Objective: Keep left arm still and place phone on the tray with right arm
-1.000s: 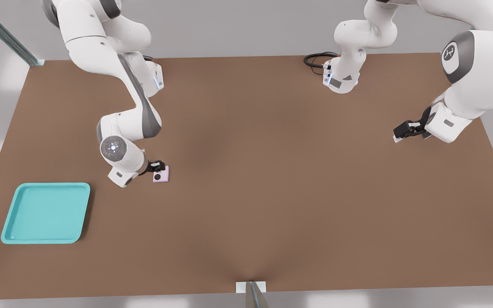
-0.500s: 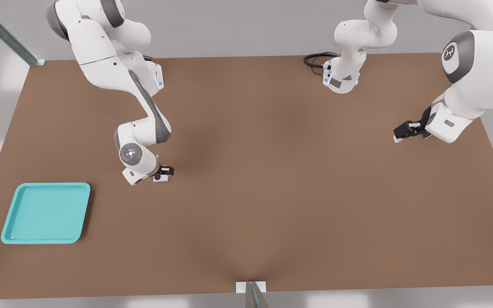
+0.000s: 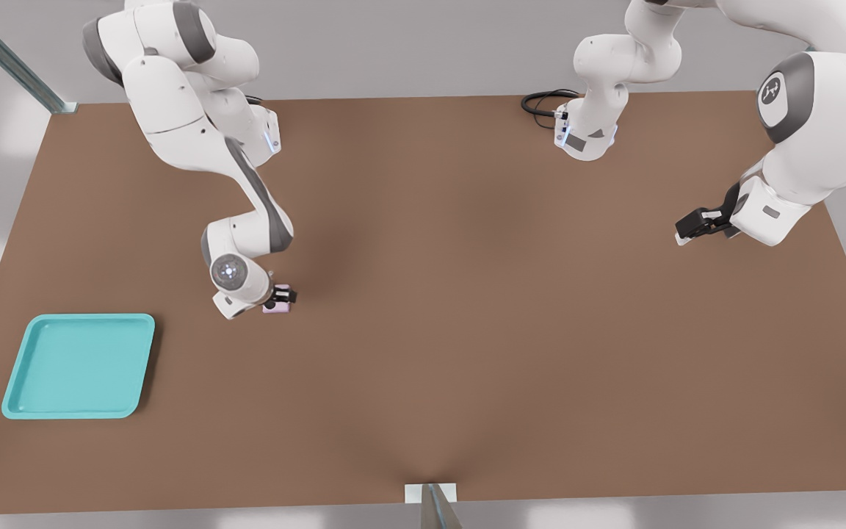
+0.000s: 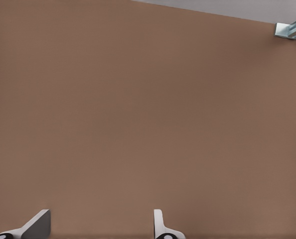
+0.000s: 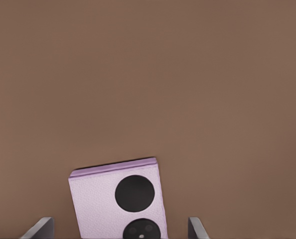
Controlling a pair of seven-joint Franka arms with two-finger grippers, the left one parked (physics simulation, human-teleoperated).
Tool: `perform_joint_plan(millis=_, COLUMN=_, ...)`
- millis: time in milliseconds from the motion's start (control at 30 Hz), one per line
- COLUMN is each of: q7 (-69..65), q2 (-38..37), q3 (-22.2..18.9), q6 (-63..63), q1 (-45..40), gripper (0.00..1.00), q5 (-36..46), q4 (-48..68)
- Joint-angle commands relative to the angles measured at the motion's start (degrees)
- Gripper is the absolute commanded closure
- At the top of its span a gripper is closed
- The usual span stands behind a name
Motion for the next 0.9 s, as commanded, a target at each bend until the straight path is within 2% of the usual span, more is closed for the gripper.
perform_joint_plan(millis=0, q7=-7.05, q2=0.62, q3=-0.11, q6=1.49, q1=0.01, gripper=0.00, q5=-0.06, q4=-0.01)
perform_joint_plan(millis=600, q7=-8.20, q2=3.43, q3=-0.20, q6=1.84, q1=-0.17, gripper=0.00, q5=0.11, q4=-0.01)
perform_joint_plan(millis=667, q7=-8.03, q2=3.61, q3=-0.29, q6=1.75, q1=0.01, gripper=0.07, q5=0.11, q4=-0.19)
perform_joint_plan(millis=800, q7=-7.94, q2=3.78, q3=-0.20, q6=1.75, q1=0.10, gripper=0.09, q5=0.11, q4=-0.63)
perform_joint_plan(millis=867, q7=-7.85, q2=3.78, q3=-0.29, q6=1.75, q1=0.18, gripper=0.21, q5=0.11, q4=-0.54)
